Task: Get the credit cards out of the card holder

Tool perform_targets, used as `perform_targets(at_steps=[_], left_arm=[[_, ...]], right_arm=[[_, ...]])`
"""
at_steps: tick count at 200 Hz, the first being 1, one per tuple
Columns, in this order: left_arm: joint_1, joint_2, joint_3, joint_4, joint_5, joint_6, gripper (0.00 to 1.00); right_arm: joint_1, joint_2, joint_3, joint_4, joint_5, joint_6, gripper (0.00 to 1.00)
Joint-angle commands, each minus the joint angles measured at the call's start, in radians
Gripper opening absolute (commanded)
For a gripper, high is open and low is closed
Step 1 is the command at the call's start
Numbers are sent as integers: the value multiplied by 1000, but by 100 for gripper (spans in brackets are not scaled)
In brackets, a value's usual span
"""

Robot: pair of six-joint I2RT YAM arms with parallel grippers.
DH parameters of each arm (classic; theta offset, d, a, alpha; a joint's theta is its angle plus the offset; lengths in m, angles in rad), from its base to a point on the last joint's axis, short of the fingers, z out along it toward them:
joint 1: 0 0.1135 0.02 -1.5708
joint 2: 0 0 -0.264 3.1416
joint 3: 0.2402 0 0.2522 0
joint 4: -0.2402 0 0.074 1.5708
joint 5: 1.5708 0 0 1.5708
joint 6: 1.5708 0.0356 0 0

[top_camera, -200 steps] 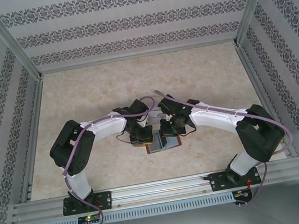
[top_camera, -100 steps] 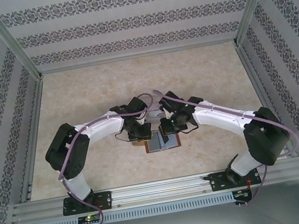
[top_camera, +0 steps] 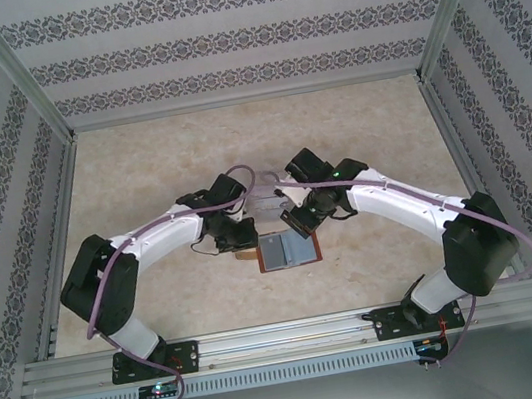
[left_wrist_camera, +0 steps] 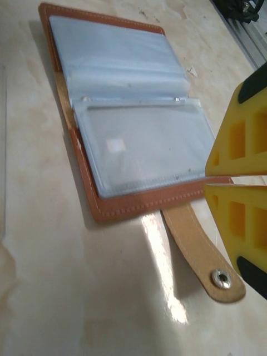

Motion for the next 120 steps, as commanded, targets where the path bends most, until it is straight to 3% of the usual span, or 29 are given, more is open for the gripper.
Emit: perform_targets(at_steps=[1, 66, 120], left_arm=[[28, -46, -30, 18, 3, -3, 9], [66, -87, -81, 9, 27, 0, 8], [83, -93, -104, 18, 38, -2, 8]], right_arm=[[-13, 11, 44, -72, 15, -264, 0], [-23, 127, 198, -223, -29, -537, 0], [-34, 272, 389, -320, -7, -606, 0]])
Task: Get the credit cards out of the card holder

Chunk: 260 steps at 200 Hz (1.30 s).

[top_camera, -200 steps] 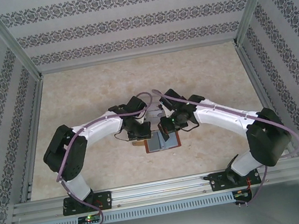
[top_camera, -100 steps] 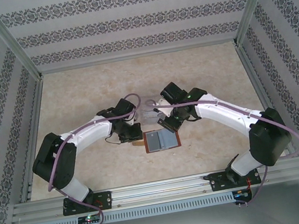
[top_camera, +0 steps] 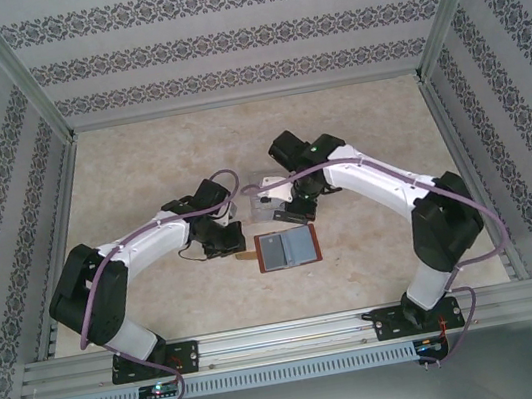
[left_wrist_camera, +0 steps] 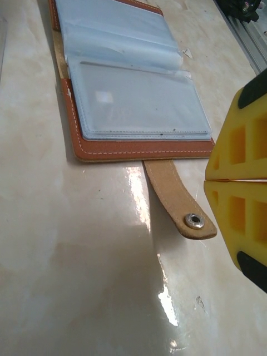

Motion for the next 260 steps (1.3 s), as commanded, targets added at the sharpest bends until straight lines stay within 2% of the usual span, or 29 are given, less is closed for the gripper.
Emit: perform_targets(at_steps=[1, 204, 260], left_arm=[[18, -25, -17, 11, 17, -2, 8], [42, 17, -9, 3, 35, -9, 8], [43, 25, -10, -6, 30, -13, 8]], right_arm=[[-13, 47, 84, -81, -3, -72, 0], [-88, 575, 892, -348, 46, -263, 0], [-96, 659, 973, -406, 37, -288, 0]])
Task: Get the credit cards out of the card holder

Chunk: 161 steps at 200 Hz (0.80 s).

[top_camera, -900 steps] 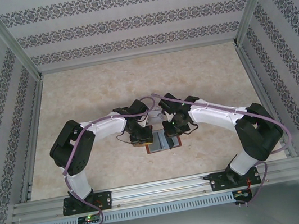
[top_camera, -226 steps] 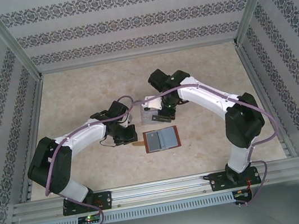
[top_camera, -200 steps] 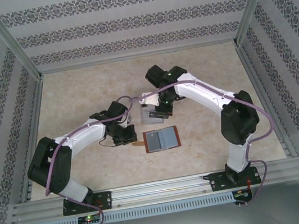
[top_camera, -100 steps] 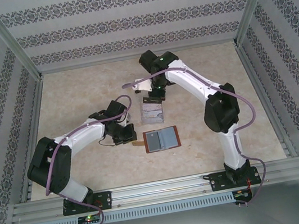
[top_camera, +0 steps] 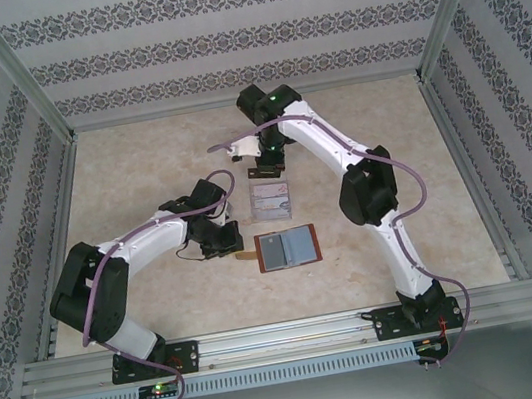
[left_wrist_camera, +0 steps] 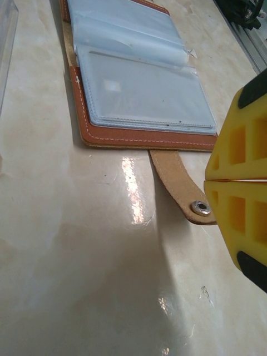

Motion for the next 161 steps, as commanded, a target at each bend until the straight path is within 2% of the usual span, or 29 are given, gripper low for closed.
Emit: perform_targets(at_steps=[1, 74, 128, 161], left_arm=[[12, 14, 4, -21, 3, -7, 8], [13, 39, 22, -29, 5, -1, 8], [13, 57, 35, -32, 6, 2, 8], [14, 60, 41, -36, 5, 4, 8]], right_arm=[[-12, 29, 33, -71, -5, -30, 0], [-19, 77, 33, -89, -46, -34, 0], [-29, 80, 33, -59, -11, -25, 13], [-39, 69, 39, -34, 24, -18, 16]])
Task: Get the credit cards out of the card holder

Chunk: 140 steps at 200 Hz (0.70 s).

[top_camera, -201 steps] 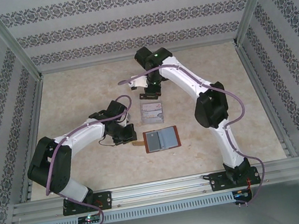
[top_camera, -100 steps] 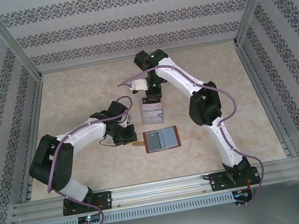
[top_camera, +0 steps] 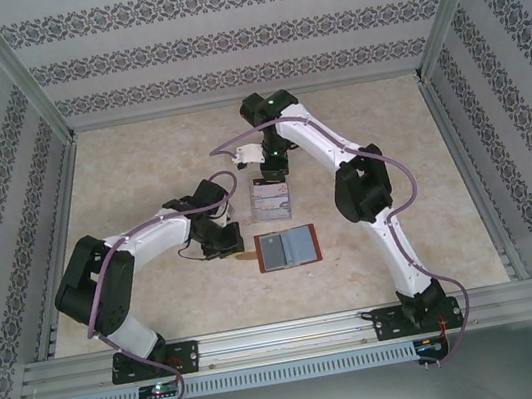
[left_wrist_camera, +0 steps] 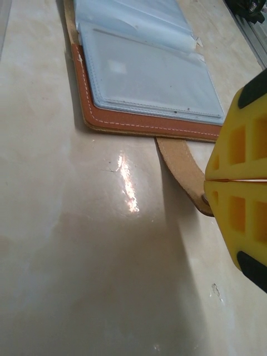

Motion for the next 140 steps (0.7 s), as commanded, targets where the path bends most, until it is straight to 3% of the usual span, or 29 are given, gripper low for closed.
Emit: perform_targets(at_steps=[1, 140], left_arm=[[14, 16, 28, -33, 6, 4, 8], [13, 20, 34, -36, 6, 4, 8]], right_arm=[[-16, 3, 37, 7, 34, 3, 16], [-18, -24, 41, 103, 87, 28, 23]])
